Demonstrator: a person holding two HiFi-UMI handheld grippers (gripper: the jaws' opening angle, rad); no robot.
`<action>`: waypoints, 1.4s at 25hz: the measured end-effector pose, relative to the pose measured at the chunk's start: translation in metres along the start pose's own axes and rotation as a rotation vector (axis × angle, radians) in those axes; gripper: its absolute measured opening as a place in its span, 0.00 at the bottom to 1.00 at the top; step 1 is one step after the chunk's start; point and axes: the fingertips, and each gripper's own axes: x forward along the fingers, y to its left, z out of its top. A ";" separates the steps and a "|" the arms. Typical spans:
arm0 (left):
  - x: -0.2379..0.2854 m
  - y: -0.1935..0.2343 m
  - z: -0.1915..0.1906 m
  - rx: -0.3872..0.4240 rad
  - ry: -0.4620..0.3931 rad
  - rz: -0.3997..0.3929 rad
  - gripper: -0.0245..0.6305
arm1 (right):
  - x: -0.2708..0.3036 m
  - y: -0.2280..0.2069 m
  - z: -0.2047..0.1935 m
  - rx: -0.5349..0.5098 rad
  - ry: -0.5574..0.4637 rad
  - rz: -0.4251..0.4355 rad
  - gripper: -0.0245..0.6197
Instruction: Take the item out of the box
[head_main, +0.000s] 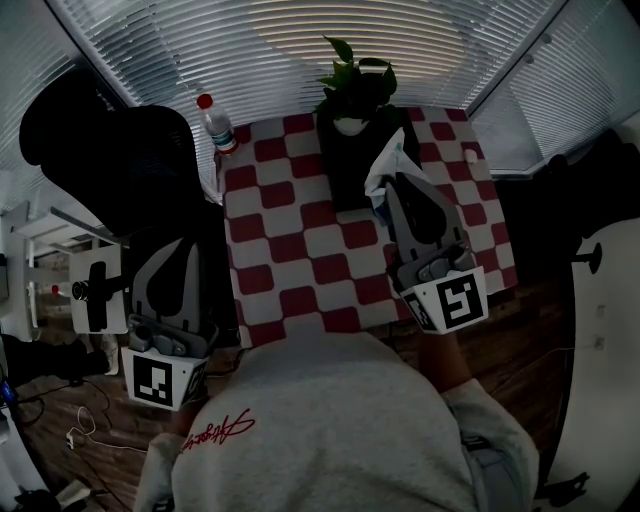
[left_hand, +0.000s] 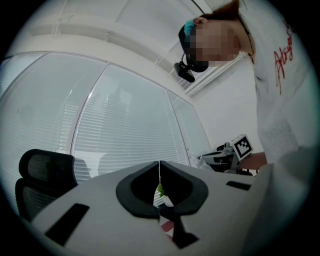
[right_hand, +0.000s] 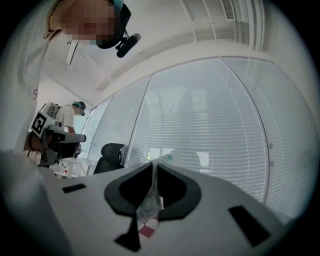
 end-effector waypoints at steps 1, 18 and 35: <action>0.000 -0.001 -0.001 -0.003 0.009 -0.002 0.07 | -0.001 0.001 0.001 0.000 -0.004 0.002 0.10; -0.007 -0.007 0.003 0.004 0.010 -0.008 0.06 | -0.019 0.011 0.014 0.053 -0.045 0.014 0.10; -0.007 -0.009 0.004 0.004 0.010 -0.016 0.07 | -0.024 0.016 0.022 0.067 -0.072 0.027 0.10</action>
